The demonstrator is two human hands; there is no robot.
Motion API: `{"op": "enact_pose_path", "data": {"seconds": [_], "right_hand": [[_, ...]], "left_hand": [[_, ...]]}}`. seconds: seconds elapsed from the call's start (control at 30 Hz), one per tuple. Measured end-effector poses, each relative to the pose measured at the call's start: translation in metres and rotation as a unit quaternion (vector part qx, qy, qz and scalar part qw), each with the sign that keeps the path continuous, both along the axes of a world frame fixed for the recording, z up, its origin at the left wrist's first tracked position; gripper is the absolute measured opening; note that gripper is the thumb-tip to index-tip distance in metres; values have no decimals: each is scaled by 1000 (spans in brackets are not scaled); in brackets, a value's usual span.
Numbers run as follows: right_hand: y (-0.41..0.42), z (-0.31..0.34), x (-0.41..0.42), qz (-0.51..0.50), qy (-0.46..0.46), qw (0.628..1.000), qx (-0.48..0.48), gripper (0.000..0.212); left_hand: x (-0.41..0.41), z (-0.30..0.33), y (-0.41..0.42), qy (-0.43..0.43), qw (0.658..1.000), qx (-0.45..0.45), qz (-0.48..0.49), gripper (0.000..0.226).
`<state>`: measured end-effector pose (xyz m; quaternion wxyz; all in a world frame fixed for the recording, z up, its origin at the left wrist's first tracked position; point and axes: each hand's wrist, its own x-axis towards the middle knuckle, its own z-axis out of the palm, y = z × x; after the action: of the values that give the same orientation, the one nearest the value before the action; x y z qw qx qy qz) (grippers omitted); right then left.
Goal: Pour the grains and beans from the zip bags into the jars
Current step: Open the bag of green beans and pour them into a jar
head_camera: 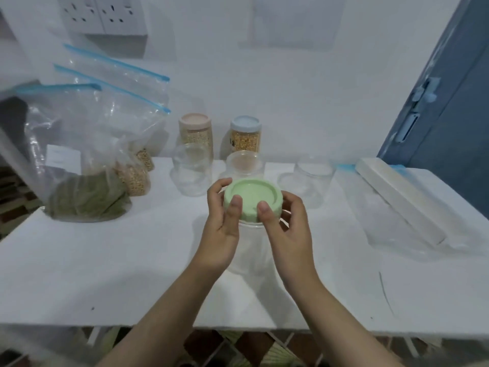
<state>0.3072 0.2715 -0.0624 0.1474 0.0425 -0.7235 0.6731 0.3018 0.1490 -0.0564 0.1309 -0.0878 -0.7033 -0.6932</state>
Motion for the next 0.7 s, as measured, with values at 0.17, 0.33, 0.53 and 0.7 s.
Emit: {"op": "enact_pose_path", "data": {"seconds": [0.17, 0.33, 0.53, 0.7], "right_hand": [[-13, -8, 16, 36, -11, 999, -1, 40], [-10, -6, 11, 45, -30, 998, 24, 40], [-1, -1, 0, 85, -49, 992, 79, 49], [7, 9, -10, 135, -84, 984, 82, 42]], "left_hand": [[8, -23, -13, -1, 1000, -25, 1, 83], [9, -31, -12, -7, 1000, -13, -10, 90], [8, -30, -11, 17, 1000, 3, -15, 94], [6, -32, -13, 29, 999, 2, -20, 96]]}}
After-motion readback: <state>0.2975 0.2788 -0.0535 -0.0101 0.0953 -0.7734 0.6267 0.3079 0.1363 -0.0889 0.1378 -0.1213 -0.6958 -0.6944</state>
